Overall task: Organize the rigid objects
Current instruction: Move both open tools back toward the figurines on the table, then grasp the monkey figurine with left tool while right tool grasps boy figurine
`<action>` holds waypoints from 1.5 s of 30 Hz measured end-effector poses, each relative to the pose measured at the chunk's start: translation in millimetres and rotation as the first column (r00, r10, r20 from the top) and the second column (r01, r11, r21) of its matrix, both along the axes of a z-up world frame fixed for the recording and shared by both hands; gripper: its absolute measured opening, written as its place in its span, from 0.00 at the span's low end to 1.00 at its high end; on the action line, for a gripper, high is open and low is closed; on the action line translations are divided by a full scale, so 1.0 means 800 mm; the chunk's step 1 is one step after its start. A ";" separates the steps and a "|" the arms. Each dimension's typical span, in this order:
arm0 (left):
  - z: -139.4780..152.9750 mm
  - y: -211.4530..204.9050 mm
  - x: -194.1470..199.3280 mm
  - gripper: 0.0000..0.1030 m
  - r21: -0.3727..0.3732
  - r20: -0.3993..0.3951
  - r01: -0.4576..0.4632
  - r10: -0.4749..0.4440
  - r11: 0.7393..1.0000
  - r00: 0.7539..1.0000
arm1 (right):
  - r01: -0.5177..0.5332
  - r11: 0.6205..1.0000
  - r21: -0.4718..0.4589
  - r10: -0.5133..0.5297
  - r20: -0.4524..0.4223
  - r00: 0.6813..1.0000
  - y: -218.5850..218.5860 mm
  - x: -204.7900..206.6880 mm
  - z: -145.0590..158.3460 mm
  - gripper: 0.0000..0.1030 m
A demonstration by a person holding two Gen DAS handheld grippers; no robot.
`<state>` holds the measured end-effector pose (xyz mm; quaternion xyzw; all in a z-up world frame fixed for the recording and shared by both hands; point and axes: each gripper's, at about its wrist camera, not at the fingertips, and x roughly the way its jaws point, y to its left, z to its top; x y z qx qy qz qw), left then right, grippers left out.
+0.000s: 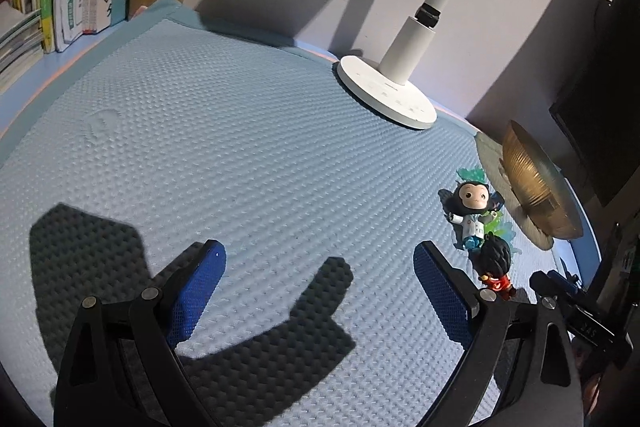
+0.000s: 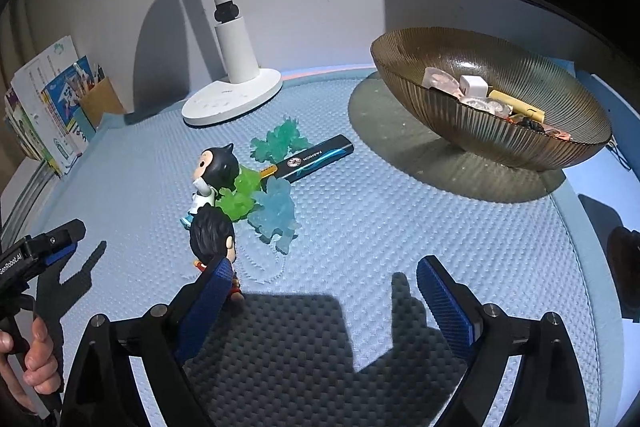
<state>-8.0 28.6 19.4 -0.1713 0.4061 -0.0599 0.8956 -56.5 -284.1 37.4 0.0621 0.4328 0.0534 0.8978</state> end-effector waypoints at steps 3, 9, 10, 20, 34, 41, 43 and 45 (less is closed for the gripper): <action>0.002 -0.004 0.000 0.92 0.021 0.005 -0.001 0.001 1.000 1.000 | -0.001 1.000 -0.006 0.001 -0.010 1.000 0.000 0.002 -0.002 0.90; 0.006 -0.013 -0.004 0.92 0.054 0.028 0.019 -0.021 0.998 0.999 | 0.008 1.000 -0.003 -0.008 -0.023 1.000 -0.003 0.004 -0.005 0.90; 0.006 -0.014 -0.004 0.92 0.057 0.030 0.021 -0.023 0.998 0.999 | 0.009 1.000 -0.001 -0.009 -0.024 1.000 -0.003 0.004 -0.005 0.90; 0.006 -0.020 -0.003 0.92 0.068 0.021 0.040 -0.042 0.997 0.999 | 0.006 1.000 0.004 -0.006 -0.045 0.999 -0.004 0.009 -0.009 0.90; 0.054 -0.137 0.039 0.92 0.282 -0.012 0.367 -0.379 0.887 0.925 | -0.152 0.983 0.104 0.156 -0.037 0.987 0.049 -0.011 0.015 0.81; 0.029 -0.163 0.106 0.79 0.078 -0.092 0.468 -0.461 0.880 0.882 | -0.177 0.978 0.107 0.187 -0.095 0.978 0.056 0.013 0.001 0.66; 0.019 -0.168 0.119 0.76 0.062 -0.112 0.475 -0.467 0.878 0.877 | -0.175 0.978 0.116 0.187 -0.100 0.977 0.055 0.021 -0.003 0.65; 0.011 -0.172 0.126 0.76 0.039 -0.125 0.478 -0.470 0.878 0.874 | -0.180 0.979 0.098 0.190 -0.107 0.976 0.059 0.028 -0.006 0.65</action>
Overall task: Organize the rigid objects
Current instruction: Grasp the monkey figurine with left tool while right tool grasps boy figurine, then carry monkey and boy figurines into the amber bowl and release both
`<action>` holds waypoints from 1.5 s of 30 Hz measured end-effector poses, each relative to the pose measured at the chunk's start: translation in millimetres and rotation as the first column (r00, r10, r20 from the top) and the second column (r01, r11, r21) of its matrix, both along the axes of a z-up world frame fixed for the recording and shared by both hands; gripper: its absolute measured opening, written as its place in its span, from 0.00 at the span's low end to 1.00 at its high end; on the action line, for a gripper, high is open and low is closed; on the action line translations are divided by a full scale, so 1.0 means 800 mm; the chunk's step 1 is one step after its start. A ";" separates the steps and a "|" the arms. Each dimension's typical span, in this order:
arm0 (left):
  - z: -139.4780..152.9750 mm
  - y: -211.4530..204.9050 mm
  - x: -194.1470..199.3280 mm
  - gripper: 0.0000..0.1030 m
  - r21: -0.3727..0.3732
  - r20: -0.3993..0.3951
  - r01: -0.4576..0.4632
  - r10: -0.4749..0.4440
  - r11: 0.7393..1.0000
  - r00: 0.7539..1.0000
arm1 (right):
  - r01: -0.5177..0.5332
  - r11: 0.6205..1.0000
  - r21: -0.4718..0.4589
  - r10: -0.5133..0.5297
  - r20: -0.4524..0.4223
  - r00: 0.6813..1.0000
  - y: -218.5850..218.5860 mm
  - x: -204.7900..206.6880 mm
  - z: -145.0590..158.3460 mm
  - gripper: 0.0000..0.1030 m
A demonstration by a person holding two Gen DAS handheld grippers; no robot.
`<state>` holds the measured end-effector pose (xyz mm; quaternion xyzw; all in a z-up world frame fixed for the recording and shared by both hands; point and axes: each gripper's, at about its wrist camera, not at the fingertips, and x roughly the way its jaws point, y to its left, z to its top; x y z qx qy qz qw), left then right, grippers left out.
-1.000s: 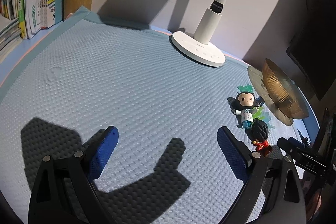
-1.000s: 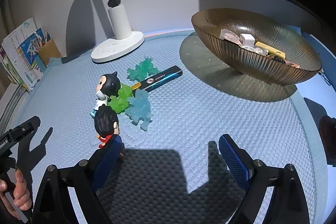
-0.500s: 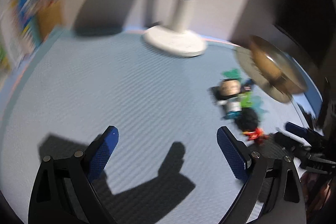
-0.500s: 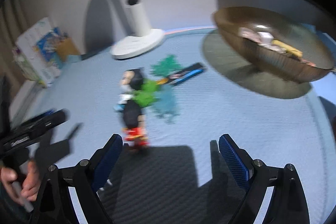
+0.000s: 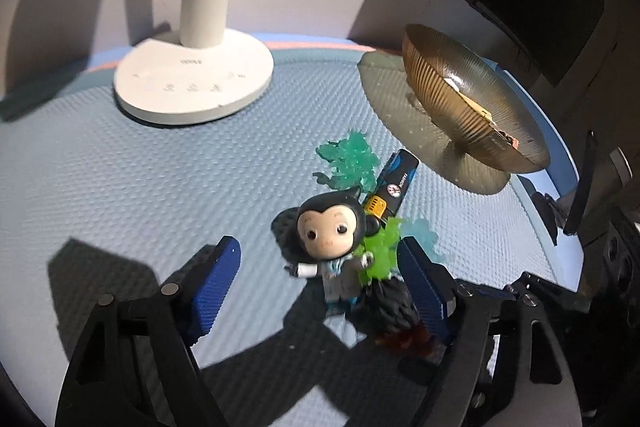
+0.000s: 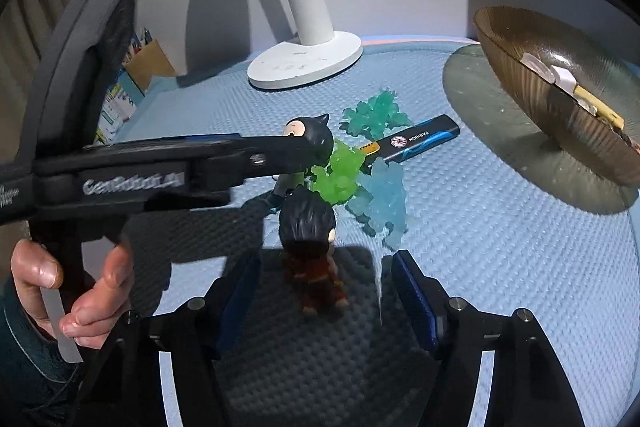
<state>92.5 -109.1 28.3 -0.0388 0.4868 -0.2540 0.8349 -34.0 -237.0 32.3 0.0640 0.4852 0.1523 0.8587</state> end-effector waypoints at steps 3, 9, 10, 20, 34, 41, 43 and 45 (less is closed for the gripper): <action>-0.009 -0.009 0.009 0.74 -0.005 -0.012 0.005 -0.005 1.000 1.000 | -0.013 1.000 -0.018 0.013 -0.019 1.000 0.010 0.008 -0.009 0.66; -0.012 -0.016 0.006 0.49 0.009 0.025 0.026 -0.026 1.000 0.999 | -0.015 0.989 -0.144 0.019 0.024 1.000 0.033 0.018 -0.010 0.37; -0.011 -0.013 0.004 0.49 0.007 0.027 0.020 -0.020 1.000 0.999 | -0.022 0.987 -0.160 0.028 0.038 0.999 0.035 0.017 -0.008 0.32; 0.018 0.044 -0.062 0.49 -0.019 0.097 -0.068 0.069 0.998 0.993 | 0.028 0.999 -0.024 -0.027 0.071 0.997 -0.048 -0.037 0.025 0.32; 0.005 0.031 -0.098 0.49 0.008 0.115 -0.097 0.095 0.995 0.989 | 0.136 0.987 -0.086 -0.132 0.044 0.990 -0.112 -0.049 -0.001 0.32; -0.003 0.024 -0.106 0.49 0.029 0.100 -0.104 0.100 0.994 0.990 | 0.134 0.980 -0.148 -0.126 0.065 0.990 -0.098 -0.050 -0.003 0.36; 0.002 0.019 -0.107 0.49 0.033 0.107 -0.099 0.094 0.995 0.990 | 0.135 0.973 -0.187 -0.121 0.081 0.989 -0.092 -0.054 -0.002 0.32; 0.010 0.013 -0.104 0.49 0.020 0.110 -0.094 0.091 0.995 0.990 | 0.128 0.979 -0.158 -0.117 0.079 0.990 -0.096 -0.057 0.004 0.31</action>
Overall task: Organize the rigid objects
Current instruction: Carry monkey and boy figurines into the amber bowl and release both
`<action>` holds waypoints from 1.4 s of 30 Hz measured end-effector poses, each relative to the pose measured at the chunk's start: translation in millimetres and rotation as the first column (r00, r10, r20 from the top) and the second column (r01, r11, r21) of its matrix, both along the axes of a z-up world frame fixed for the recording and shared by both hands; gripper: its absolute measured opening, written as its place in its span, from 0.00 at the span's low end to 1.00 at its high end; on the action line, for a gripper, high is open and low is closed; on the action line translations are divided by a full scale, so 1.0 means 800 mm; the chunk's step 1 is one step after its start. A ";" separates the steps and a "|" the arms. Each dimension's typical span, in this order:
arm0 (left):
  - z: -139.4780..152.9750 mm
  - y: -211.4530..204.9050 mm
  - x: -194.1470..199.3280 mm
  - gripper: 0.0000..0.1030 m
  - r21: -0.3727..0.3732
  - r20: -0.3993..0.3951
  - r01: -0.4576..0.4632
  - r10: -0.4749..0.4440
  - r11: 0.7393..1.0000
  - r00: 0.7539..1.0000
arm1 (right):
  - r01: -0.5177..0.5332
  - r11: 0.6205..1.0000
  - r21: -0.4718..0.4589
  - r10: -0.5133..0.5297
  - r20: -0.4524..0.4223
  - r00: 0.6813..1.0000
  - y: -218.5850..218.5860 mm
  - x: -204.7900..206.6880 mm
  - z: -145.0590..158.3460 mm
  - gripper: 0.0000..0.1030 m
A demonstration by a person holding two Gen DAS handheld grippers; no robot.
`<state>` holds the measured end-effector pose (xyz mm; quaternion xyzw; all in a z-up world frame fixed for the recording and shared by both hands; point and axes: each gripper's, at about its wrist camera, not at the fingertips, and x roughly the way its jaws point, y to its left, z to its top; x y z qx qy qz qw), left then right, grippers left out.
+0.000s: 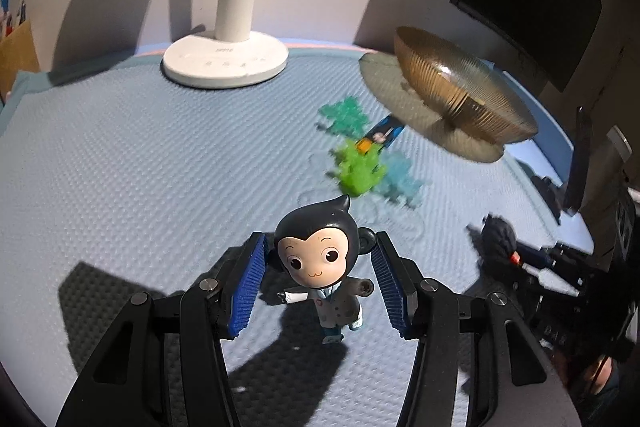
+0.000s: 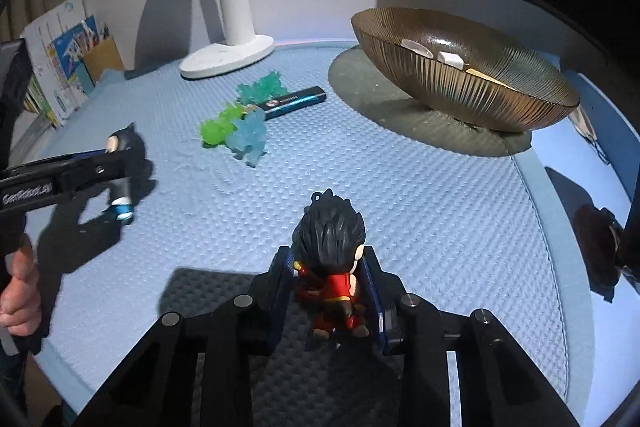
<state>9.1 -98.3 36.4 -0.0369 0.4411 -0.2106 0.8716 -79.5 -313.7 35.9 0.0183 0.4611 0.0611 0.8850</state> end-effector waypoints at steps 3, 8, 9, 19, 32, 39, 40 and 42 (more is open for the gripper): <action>0.026 -0.016 0.009 0.49 -0.016 0.035 0.027 -0.026 1.000 0.999 | 0.010 0.998 0.065 -0.013 0.045 0.999 -0.019 -0.002 0.032 0.31; 0.096 -0.071 0.039 0.49 -0.028 0.153 0.114 -0.109 0.993 0.982 | 0.114 0.990 0.078 -0.127 0.176 0.976 -0.076 0.023 0.119 0.31; 0.108 -0.082 0.047 0.49 -0.031 0.171 0.126 -0.119 0.992 0.978 | 0.157 0.985 0.077 -0.170 0.204 0.964 -0.092 0.032 0.136 0.31; 0.102 -0.223 0.145 0.49 -0.015 0.119 0.234 -0.231 0.972 0.966 | 0.386 0.914 0.126 -0.398 0.092 0.913 -0.177 0.140 0.115 0.31; 0.087 -0.248 0.154 0.80 -0.050 0.109 0.239 -0.233 0.970 0.966 | 0.394 0.905 0.162 -0.403 0.031 0.915 -0.201 0.186 0.072 0.42; 0.132 -0.164 0.126 0.84 -0.131 0.181 0.160 -0.135 0.978 0.974 | 0.359 0.916 0.177 -0.385 0.145 0.912 -0.189 0.126 0.114 0.59; 0.135 -0.147 0.119 0.84 -0.140 0.183 0.142 -0.115 0.980 0.976 | 0.337 0.923 0.187 -0.366 0.151 0.918 -0.183 0.119 0.116 0.59; 0.136 -0.109 0.101 0.84 -0.151 0.189 0.103 -0.073 0.983 0.979 | 0.268 0.942 0.200 -0.306 0.193 0.932 -0.167 0.101 0.119 0.59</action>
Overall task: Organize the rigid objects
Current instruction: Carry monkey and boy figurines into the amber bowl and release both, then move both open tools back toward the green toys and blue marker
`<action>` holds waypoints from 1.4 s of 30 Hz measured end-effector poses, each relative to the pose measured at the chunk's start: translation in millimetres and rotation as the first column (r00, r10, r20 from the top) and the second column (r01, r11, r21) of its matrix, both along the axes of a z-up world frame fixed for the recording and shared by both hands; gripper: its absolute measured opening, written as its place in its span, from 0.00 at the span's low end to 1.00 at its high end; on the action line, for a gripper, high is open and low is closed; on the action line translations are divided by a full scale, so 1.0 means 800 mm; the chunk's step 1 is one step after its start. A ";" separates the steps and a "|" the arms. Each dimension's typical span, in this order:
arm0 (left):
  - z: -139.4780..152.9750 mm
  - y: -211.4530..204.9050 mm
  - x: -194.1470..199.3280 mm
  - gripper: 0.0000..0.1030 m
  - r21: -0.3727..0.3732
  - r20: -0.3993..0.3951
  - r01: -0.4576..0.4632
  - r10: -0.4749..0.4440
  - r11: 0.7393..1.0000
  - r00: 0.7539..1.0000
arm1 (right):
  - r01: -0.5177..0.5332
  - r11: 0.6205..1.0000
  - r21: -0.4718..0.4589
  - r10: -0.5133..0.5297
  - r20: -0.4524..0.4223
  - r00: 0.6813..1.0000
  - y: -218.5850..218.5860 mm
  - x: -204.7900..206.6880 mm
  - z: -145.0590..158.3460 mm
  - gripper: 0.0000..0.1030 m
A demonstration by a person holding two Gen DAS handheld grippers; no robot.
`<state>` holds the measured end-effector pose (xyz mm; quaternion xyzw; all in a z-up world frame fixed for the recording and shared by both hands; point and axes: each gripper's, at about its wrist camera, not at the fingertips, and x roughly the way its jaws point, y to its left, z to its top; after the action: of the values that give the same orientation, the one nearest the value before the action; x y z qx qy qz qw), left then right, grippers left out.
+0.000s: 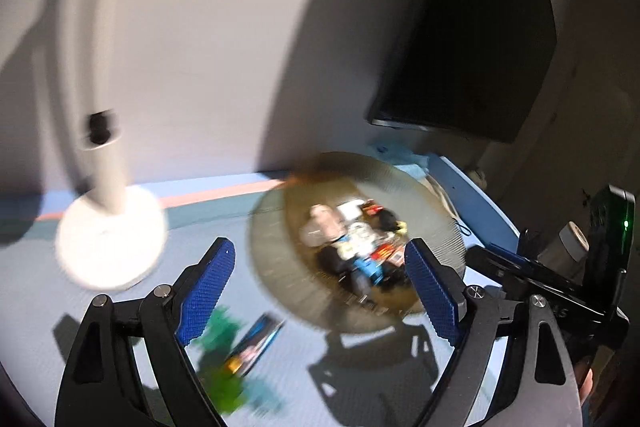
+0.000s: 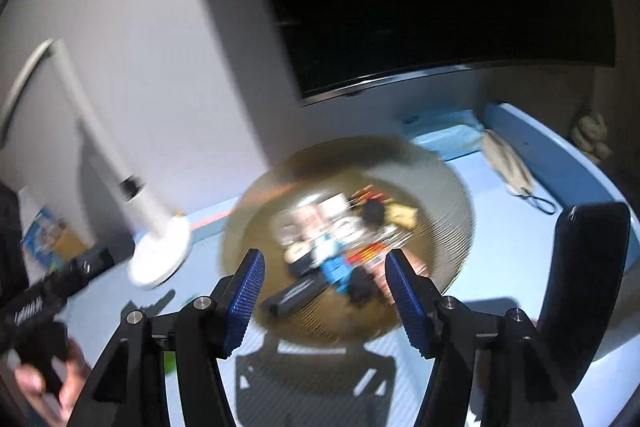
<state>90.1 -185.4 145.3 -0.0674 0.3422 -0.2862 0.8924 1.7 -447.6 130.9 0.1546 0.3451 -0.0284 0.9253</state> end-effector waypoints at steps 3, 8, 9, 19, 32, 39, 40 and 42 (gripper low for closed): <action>-0.012 0.055 -0.027 0.84 0.015 -0.007 -0.077 0.077 0.997 0.997 | -0.070 0.997 -0.014 0.070 -0.002 0.998 0.036 -0.025 -0.005 0.62; -0.066 0.141 -0.053 0.84 0.052 -0.107 -0.218 0.223 0.974 0.969 | -0.157 0.987 -0.027 0.156 -0.044 0.987 0.092 -0.038 -0.047 0.73; -0.080 0.153 -0.053 0.84 0.056 -0.136 -0.237 0.242 0.970 0.961 | -0.169 0.986 -0.016 0.168 -0.058 0.984 0.101 -0.036 -0.059 0.73; -0.162 0.178 -0.052 0.84 0.118 -0.193 -0.277 0.296 0.954 0.936 | -0.205 0.976 -0.070 0.190 -0.186 0.964 0.146 -0.006 -0.147 0.73; -0.159 0.174 -0.055 0.84 0.089 -0.186 -0.250 0.262 0.964 0.947 | -0.268 0.962 -0.048 0.252 -0.211 0.944 0.153 -0.002 -0.156 0.75; -0.151 0.152 -0.059 0.83 0.141 -0.149 -0.172 0.193 0.975 0.970 | -0.284 0.958 -0.048 0.269 -0.195 0.943 0.156 -0.004 -0.149 0.75; -0.150 0.143 -0.059 0.83 0.164 -0.156 -0.145 0.170 0.976 0.973 | -0.296 0.954 -0.043 0.283 -0.192 0.940 0.159 -0.005 -0.145 0.74; -0.147 0.128 -0.054 0.82 0.164 -0.195 -0.080 0.112 0.983 0.974 | -0.321 0.946 -0.054 0.306 -0.187 0.933 0.167 -0.005 -0.137 0.71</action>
<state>47.2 -82.6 27.6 -0.0431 0.4491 -0.2066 0.8682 -2.5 -313.7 21.5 0.0555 0.4445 0.0916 0.8894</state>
